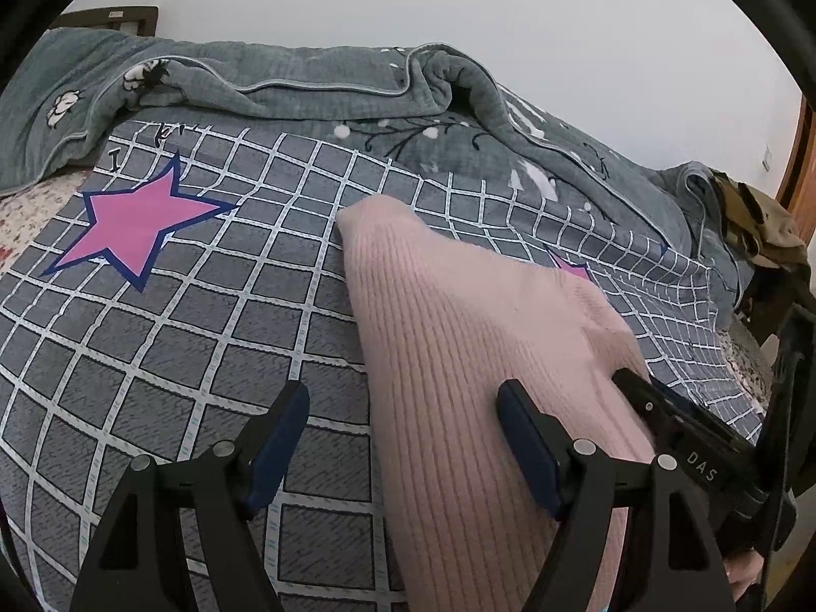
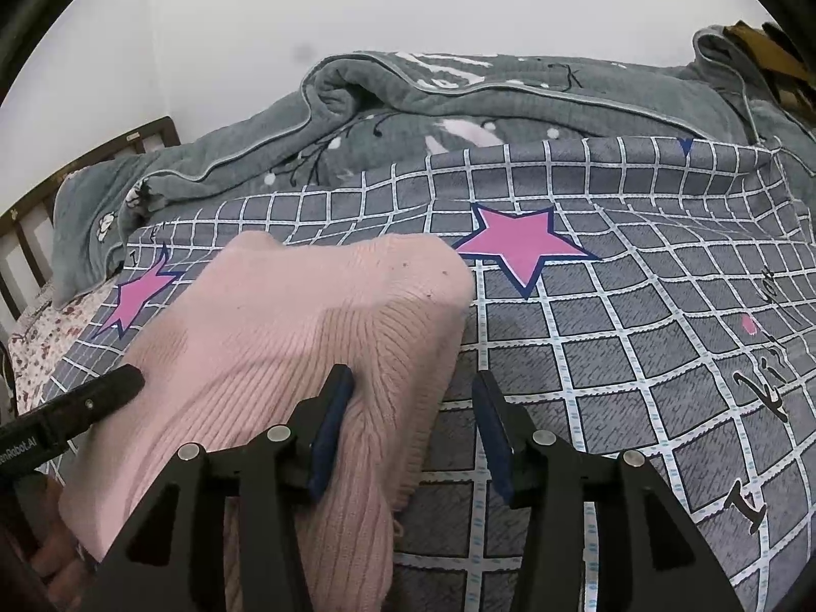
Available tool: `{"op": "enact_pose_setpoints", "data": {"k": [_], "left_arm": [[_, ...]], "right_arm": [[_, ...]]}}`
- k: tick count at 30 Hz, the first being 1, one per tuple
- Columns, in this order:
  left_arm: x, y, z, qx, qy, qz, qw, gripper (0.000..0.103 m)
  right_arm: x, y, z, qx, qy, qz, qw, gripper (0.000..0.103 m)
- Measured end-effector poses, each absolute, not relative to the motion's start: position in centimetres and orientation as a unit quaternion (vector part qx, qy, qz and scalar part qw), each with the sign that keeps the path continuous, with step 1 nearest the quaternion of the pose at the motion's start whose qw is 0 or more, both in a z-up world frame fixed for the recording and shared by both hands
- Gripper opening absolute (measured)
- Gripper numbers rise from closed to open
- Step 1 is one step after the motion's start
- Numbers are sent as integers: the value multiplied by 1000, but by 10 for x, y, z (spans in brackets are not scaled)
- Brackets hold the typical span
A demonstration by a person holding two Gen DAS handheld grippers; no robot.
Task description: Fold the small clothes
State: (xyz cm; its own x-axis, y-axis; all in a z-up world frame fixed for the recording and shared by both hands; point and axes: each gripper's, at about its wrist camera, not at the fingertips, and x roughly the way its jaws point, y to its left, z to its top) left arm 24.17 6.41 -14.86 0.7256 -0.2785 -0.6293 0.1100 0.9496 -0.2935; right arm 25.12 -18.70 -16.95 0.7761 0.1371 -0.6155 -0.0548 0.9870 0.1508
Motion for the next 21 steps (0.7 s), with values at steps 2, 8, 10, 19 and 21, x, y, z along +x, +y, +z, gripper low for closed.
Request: {"op": "enact_pose_setpoints", "data": {"k": [2,8,10,19,21], "left_arm": [[241,63,-148,-112,354,-103,923,75],[245,64,-148,-121,363,-104,918,75],[246,63,-148,-125,366,-106,916,75],[242,55,-144,-97,357,-107,923,75],[241,56,-144,-97,356,-109,923,75]], "right_arm": [[251,-187,-170,65,331,53,940,46],[251,-186,-169,63,330,48,941,48],[250,-185,-169,59,328,46,942,48],[252,-200,-171,103,333,56,935,58],[251,-204,-171,116,334,59,933,58]]}}
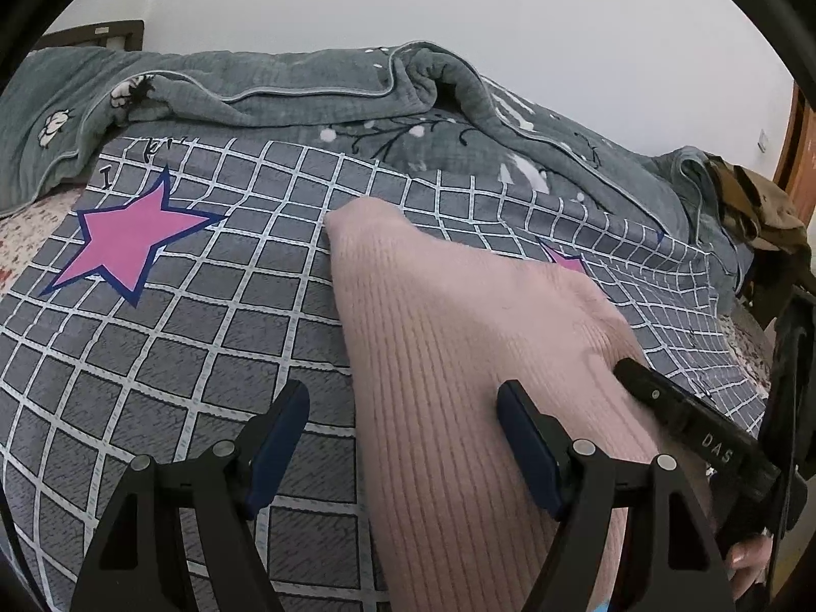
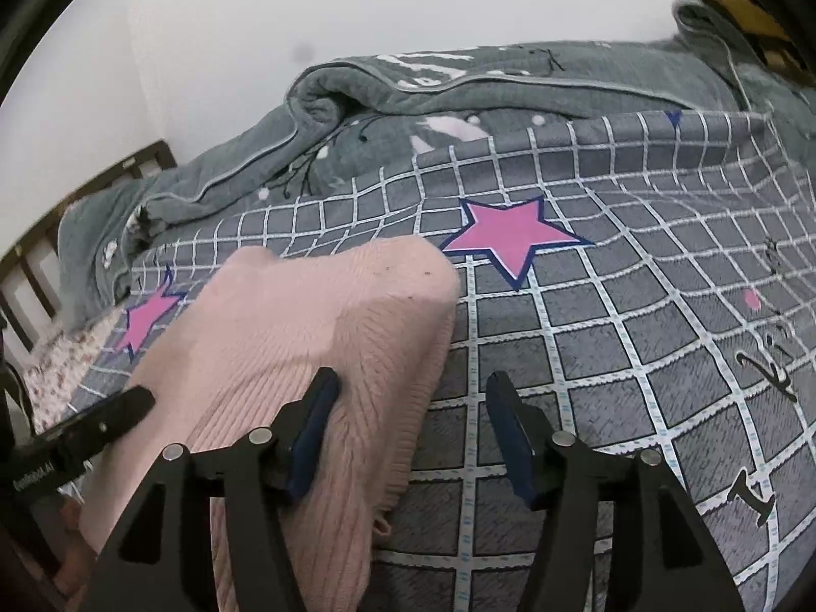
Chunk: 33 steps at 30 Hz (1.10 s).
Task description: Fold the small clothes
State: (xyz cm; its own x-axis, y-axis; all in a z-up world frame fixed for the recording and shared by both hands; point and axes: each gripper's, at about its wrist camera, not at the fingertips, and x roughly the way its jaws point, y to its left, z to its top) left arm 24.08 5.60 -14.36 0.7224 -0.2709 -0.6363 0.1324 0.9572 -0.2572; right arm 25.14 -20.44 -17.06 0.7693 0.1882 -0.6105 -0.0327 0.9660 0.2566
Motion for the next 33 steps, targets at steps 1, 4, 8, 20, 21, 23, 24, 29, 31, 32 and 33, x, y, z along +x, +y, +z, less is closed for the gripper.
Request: {"op": "enact_pose_setpoints", "data": {"k": [1,4,8,20,21,23,24,29,31,32,33], "left_arm": [[240,56,-143,-96,355,-110,923,75],[236,56,-142,-87,352,-113,925,75],[230,55,-139,-86,350,-128,924,75],[195,39,-149,-73,379,-155,909,76],[192,39,-149,-75,380,-153,909,76],[186,39,-149,-79,384,-151,907,76],[183,38,-149,-78,386,-147,907,76],[159,42,-142,-97,392,-140,904,76],[145,42,-135,-92,392,-129,906,76],[138,41,-130,-86,392,-123,908,76],[129,40,-124,-82,389,-119,910,76]], "right_arm": [[251,-206,-170,119,335,62,933,58],[249,-206,-166,117,335,66,933,58],[235,-203,-159,99,332,65,936,53],[191,-201,-141,58,354,30,933,53],[185,-203,-138,61,359,29,931,53],[169,-206,-132,71,359,32,930,53],[163,-208,-130,71,358,32,930,53],[124,-211,-112,54,356,28,933,53],[109,-212,-103,46,351,25,935,53],[101,-213,-98,44,348,25,936,53],[94,-214,-94,43,346,25,937,53]]}}
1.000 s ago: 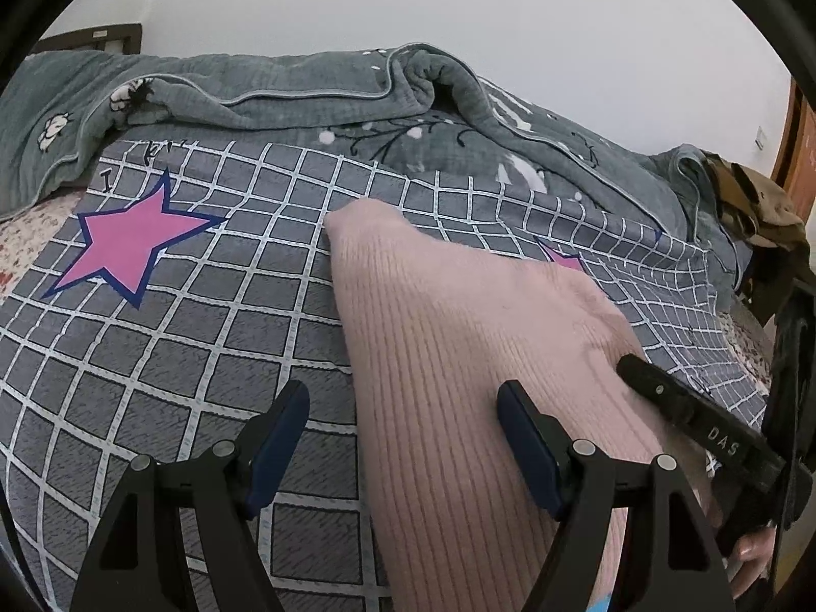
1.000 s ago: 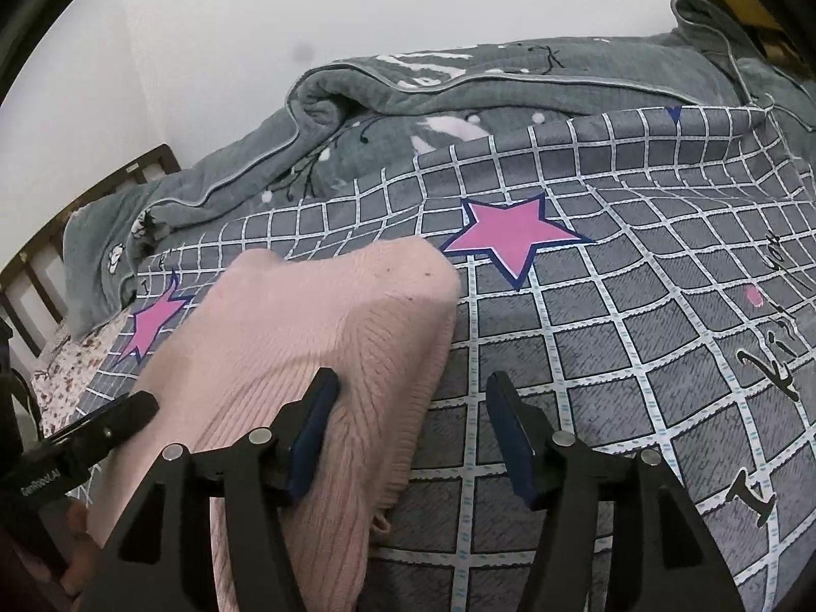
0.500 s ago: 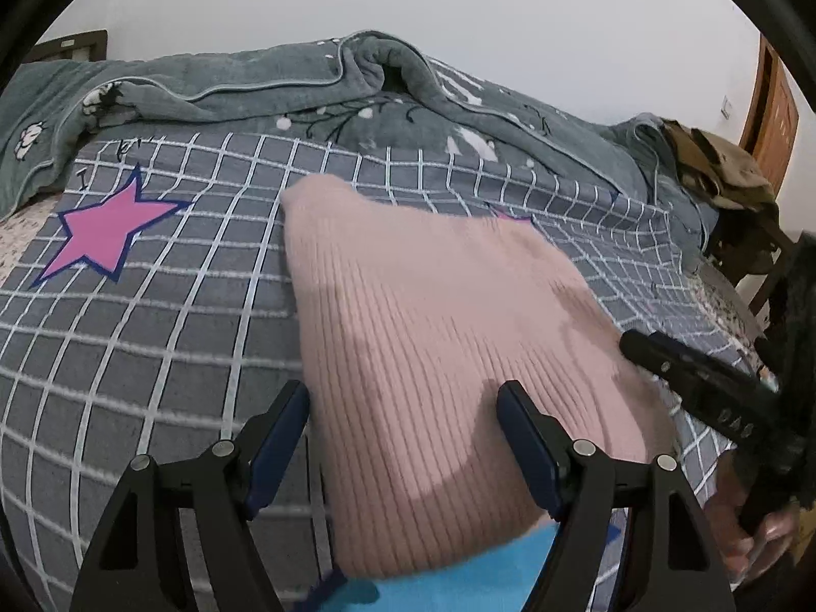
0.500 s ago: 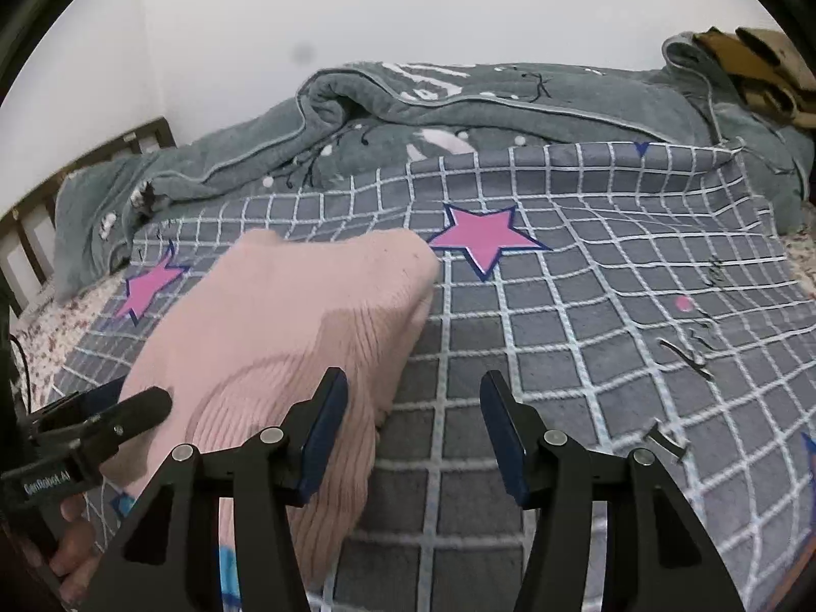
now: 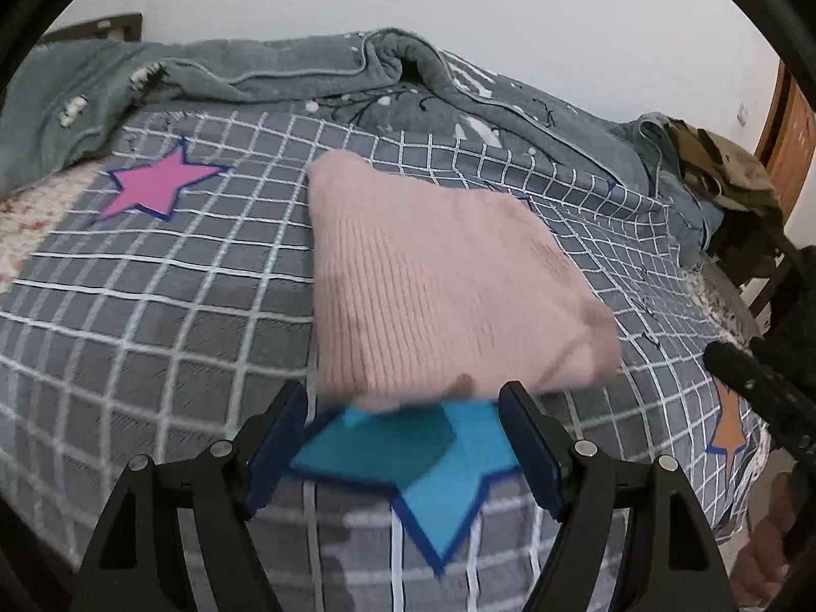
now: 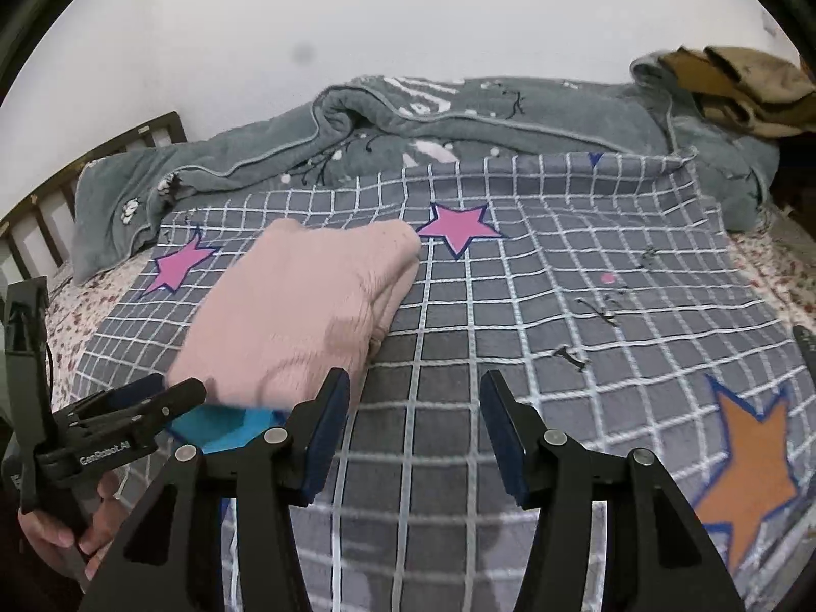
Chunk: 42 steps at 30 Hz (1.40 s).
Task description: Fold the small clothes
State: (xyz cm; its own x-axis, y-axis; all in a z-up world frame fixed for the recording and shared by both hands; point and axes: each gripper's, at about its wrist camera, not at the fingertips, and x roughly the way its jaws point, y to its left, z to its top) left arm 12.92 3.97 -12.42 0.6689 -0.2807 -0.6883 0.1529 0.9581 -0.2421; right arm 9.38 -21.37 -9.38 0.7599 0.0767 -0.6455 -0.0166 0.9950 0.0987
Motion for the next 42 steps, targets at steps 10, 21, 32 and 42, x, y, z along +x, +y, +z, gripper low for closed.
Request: {"op": "enact_pose_setpoints", "data": {"k": [10,21,32,42], "left_arm": [[49,25,-49,-12,344,-55,937,83],[7,18,1,-5,308,-48,950,84],[3,8,2,-3,303,-53,951,84],[2,7,4,-6,300,-53,952,84]], "right_arm": [[20,-215,-42,30,329,25,944,57],[-25,-228,-15,25,306,13,952,94],[-27,-234,-10,14,310,-8,951,97],[-29,-231,-10,15,313,-8,950,97]]}}
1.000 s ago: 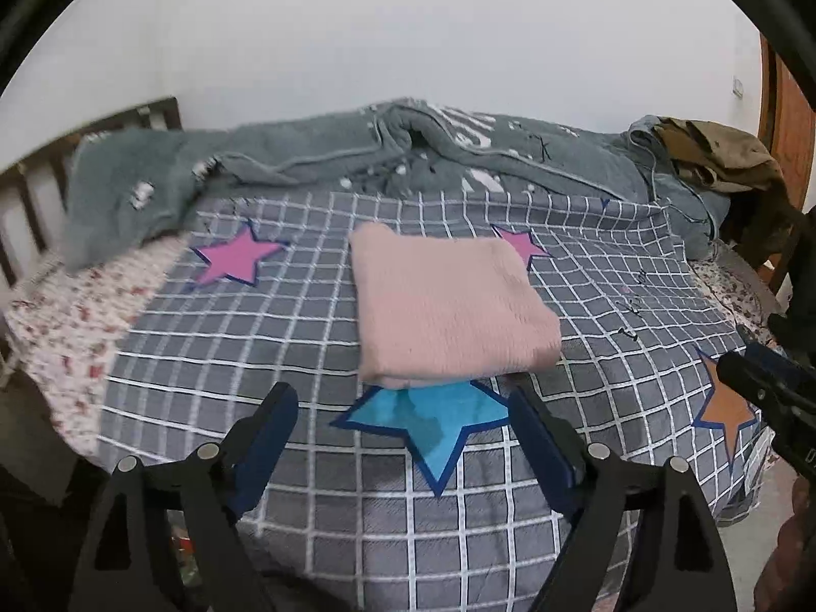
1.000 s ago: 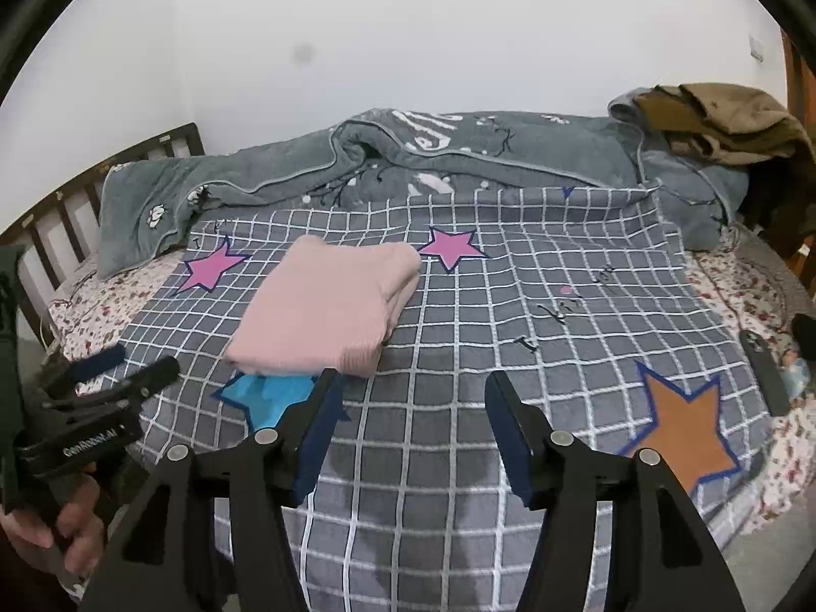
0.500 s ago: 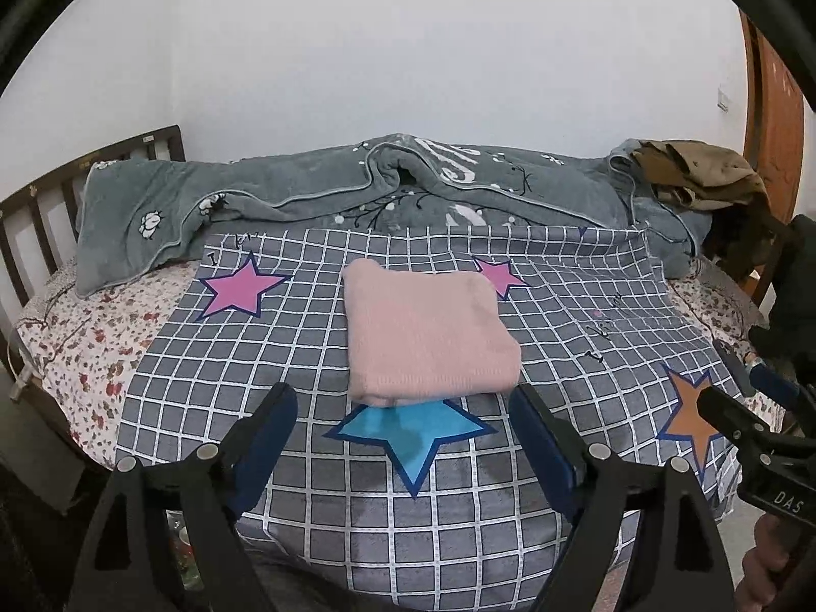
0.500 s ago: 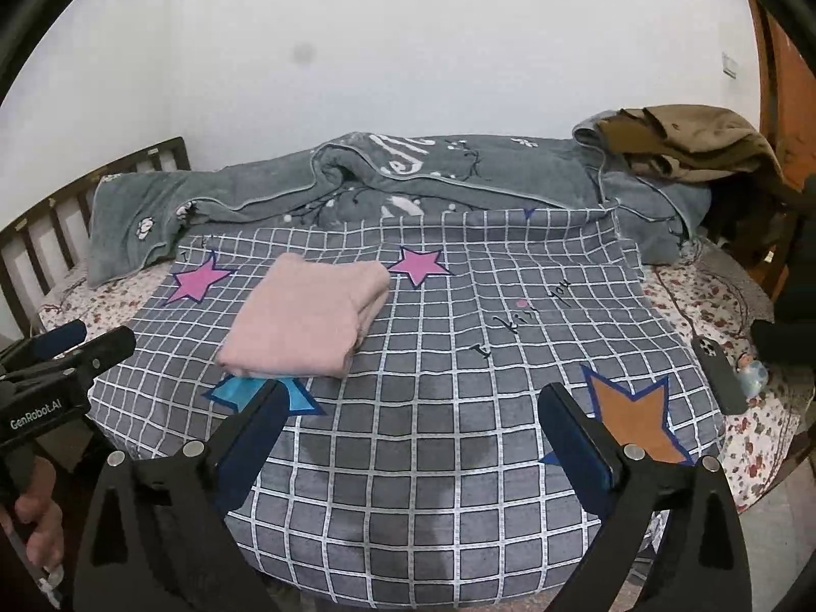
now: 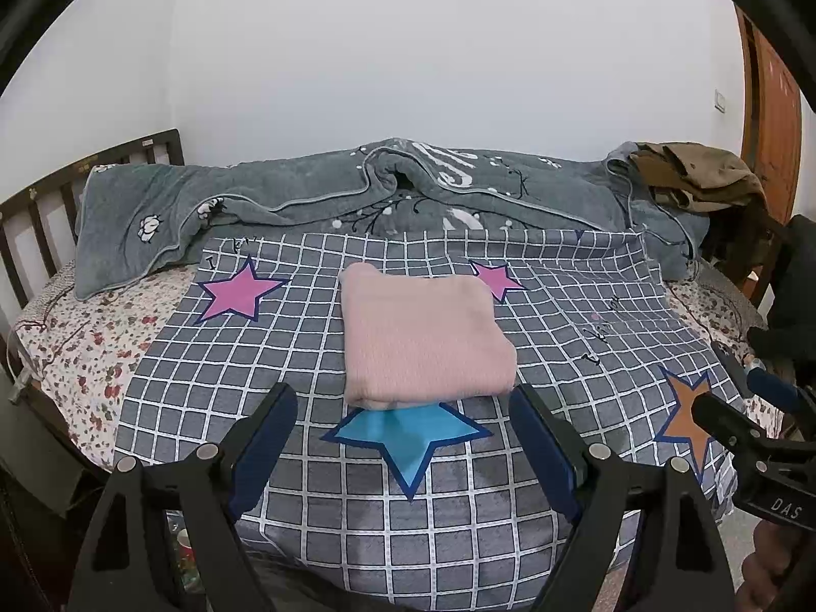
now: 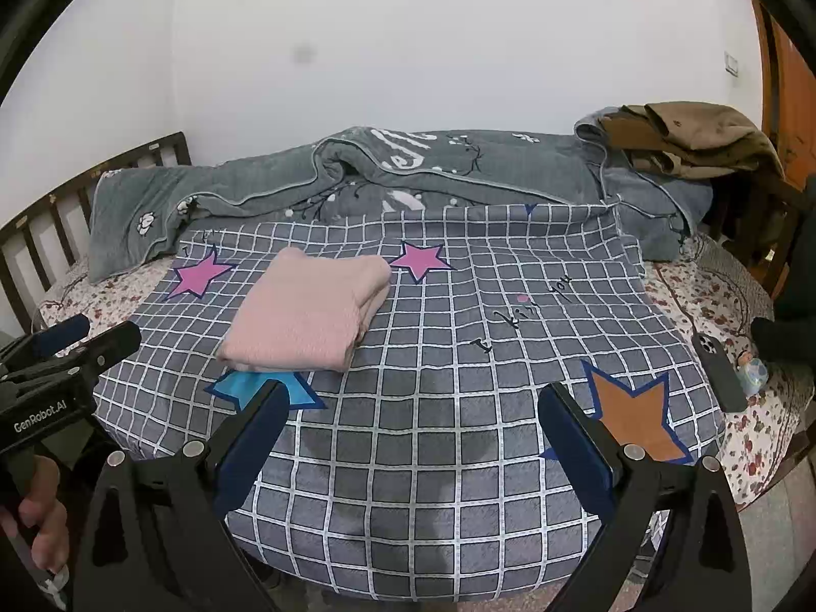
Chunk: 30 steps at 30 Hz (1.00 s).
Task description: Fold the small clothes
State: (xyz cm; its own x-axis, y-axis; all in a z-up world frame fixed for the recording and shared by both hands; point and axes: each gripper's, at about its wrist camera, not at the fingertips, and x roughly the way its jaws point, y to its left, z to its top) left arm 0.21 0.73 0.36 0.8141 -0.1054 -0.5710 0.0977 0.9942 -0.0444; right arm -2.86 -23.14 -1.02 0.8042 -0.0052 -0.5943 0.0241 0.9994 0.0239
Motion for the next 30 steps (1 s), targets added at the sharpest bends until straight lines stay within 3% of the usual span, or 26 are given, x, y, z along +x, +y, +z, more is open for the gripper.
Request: {"op": "enact_pose_setpoints", "data": {"k": [30], "left_arm": [[1,12,5,-17,297,-50,953,84]], "right_arm": [[-35,-224,-4,11,304,3,953,97]]}}
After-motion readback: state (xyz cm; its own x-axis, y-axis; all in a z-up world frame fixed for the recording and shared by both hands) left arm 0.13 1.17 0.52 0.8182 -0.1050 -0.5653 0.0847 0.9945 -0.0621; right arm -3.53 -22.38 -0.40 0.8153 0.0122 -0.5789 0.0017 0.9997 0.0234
